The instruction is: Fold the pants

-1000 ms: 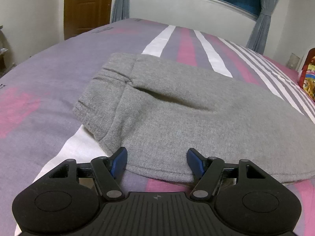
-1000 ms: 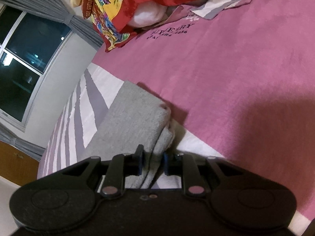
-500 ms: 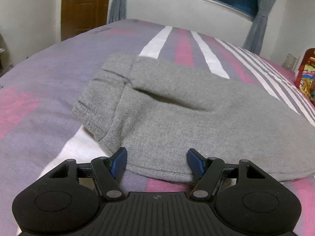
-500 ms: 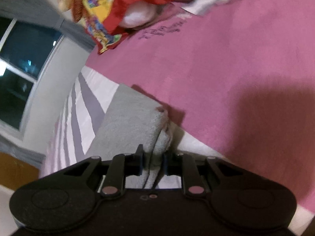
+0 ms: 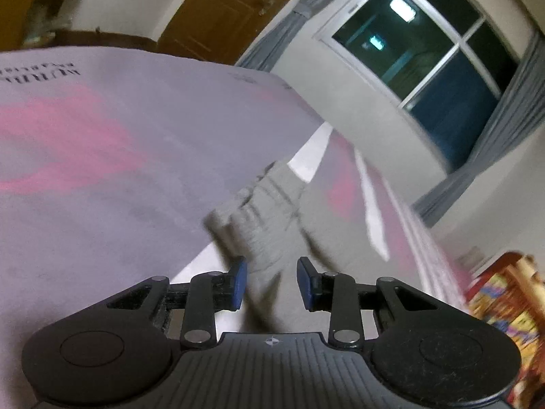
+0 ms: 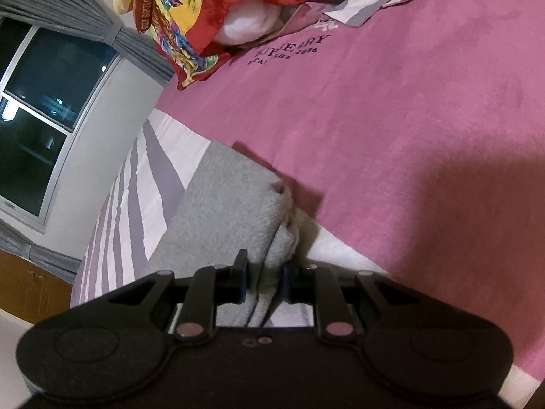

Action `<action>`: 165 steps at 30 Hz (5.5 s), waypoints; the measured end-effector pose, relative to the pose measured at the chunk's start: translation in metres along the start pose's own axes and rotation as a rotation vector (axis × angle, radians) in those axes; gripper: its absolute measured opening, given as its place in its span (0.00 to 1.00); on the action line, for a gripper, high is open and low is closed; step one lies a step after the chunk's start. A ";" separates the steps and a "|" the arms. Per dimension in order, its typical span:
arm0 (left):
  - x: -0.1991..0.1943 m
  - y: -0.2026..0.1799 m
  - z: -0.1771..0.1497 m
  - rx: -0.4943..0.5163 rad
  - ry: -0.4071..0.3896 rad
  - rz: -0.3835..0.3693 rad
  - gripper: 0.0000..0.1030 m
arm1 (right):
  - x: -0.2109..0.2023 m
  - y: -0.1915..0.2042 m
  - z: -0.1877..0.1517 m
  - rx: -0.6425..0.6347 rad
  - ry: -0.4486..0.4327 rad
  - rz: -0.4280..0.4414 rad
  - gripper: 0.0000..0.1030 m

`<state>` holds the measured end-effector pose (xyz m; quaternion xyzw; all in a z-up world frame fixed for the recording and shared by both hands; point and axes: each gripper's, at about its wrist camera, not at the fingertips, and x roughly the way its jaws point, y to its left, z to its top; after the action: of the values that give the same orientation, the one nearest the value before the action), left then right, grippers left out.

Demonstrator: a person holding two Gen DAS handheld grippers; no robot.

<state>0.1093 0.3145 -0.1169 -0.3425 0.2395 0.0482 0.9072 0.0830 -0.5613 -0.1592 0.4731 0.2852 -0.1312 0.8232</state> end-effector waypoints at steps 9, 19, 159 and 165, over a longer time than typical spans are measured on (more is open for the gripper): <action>0.024 -0.027 0.008 0.077 -0.028 0.011 0.22 | 0.000 -0.004 0.000 0.009 0.001 0.019 0.17; 0.051 -0.031 0.032 0.217 0.053 0.127 0.20 | 0.000 -0.005 -0.001 -0.002 0.004 0.027 0.17; 0.109 -0.202 -0.127 0.189 0.548 -0.345 0.05 | -0.033 0.176 -0.176 -0.820 0.019 0.199 0.45; 0.088 -0.202 -0.096 0.214 0.415 -0.361 0.05 | -0.019 0.185 -0.177 -0.832 0.054 0.118 0.45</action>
<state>0.1992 0.0921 -0.0991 -0.2846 0.3590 -0.2107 0.8636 0.0958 -0.3152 -0.0869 0.1189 0.3079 0.0550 0.9423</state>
